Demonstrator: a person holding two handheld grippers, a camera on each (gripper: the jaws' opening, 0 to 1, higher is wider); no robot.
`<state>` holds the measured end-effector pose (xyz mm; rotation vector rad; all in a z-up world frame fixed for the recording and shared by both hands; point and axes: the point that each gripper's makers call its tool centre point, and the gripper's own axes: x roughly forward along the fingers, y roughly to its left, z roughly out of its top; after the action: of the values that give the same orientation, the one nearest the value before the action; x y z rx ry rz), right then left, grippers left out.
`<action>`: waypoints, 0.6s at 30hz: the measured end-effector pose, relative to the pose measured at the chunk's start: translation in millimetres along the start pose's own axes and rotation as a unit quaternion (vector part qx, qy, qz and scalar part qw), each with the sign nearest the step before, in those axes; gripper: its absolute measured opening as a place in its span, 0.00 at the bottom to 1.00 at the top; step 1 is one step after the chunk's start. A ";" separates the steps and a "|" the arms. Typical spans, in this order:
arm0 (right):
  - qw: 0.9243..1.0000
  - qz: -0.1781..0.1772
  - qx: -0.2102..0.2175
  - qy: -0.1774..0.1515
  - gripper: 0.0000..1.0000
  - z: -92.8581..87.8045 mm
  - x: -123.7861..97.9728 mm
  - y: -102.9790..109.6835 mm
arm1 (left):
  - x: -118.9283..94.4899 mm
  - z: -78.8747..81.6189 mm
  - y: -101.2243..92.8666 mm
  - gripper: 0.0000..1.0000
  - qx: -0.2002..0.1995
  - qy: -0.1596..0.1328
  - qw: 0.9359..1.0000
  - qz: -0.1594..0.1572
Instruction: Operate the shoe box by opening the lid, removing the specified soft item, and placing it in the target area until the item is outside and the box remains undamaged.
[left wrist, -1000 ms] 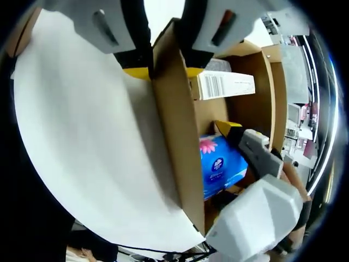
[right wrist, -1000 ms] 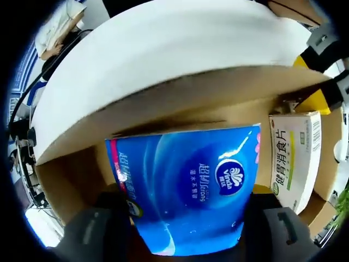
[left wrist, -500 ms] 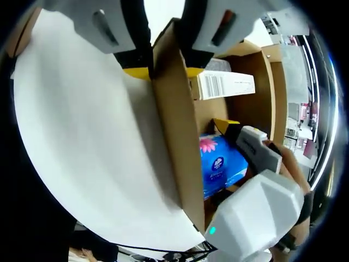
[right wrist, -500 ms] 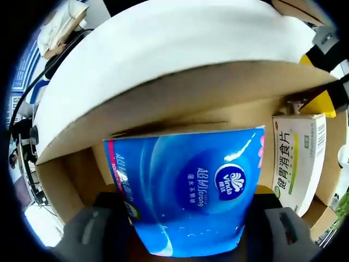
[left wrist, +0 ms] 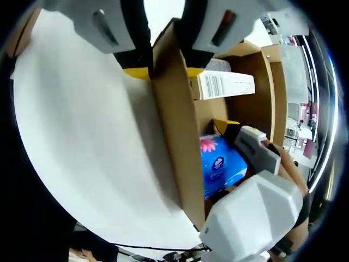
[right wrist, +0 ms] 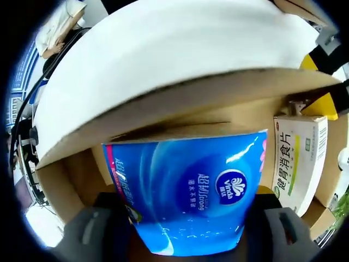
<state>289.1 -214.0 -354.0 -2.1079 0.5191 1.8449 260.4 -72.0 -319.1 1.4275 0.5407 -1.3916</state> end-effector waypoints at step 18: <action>1.000 0.000 -0.002 0.004 0.88 4.0 -1.2 -1.4 | 0.8 -0.8 -0.6 0.16 0.005 0.012 1.000 0.002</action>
<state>286.1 -210.9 -353.4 -2.1176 0.5182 1.8398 260.4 -71.3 -320.2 1.4540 0.5467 -1.3779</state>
